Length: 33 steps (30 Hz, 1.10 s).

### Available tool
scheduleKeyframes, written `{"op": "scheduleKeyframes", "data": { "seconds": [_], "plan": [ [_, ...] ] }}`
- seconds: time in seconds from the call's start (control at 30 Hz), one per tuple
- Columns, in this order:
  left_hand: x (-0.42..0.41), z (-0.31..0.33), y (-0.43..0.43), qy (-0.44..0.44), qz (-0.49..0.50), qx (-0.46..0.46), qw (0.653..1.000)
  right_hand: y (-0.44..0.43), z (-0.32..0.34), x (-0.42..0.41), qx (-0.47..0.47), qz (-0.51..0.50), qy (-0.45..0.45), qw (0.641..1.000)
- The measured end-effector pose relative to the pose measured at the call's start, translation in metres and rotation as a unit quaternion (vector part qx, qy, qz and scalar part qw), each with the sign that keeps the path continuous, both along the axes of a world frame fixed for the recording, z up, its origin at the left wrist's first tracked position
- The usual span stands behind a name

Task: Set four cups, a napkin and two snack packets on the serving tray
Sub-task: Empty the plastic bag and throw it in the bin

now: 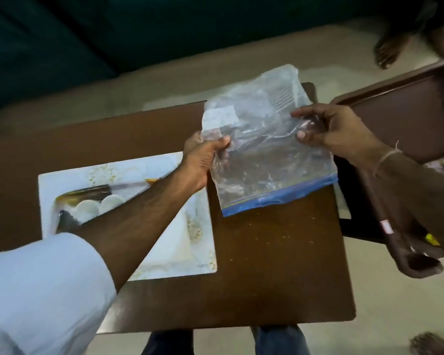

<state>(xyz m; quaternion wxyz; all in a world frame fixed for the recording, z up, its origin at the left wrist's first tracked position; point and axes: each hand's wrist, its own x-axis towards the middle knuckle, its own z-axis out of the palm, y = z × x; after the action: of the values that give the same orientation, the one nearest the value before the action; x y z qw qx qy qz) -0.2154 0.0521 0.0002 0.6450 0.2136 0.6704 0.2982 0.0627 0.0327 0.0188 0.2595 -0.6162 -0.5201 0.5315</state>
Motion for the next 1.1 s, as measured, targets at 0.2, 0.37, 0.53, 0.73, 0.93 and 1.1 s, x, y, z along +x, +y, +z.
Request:
{"op": "scheduleKeyframes", "data": {
  "seconds": [0.2, 0.37, 0.53, 0.73, 0.93, 1.1],
  "plan": [
    [-0.105, 0.033, 0.013, 0.053, -0.039, 0.087, 0.994, 0.022, 0.015, -0.1, 0.007, 0.046, -0.063, 0.997],
    [-0.205, 0.062, 0.011, 0.13, -0.14, 0.163, 0.968, 0.043, 0.033, -0.203, 0.039, 0.092, -0.092, 0.991],
    [-0.306, 0.099, 0.011, 0.295, -0.202, 0.164, 0.92, 0.076, 0.077, -0.31, 0.105, 0.114, -0.142, 0.978],
    [-0.408, 0.183, 0.022, 0.486, -0.288, 0.212, 0.797, 0.116, 0.196, -0.433, 0.216, 0.224, -0.211, 0.927],
    [-0.485, 0.338, 0.052, 0.415, -0.295, 0.321, 0.799, 0.147, 0.374, -0.547, 0.297, 0.331, -0.251, 0.86],
    [-0.552, 0.451, 0.051, 0.345, -0.19, 0.375, 0.839, 0.144, 0.5, -0.635, 0.381, 0.315, -0.198, 0.846]
  ]
}}
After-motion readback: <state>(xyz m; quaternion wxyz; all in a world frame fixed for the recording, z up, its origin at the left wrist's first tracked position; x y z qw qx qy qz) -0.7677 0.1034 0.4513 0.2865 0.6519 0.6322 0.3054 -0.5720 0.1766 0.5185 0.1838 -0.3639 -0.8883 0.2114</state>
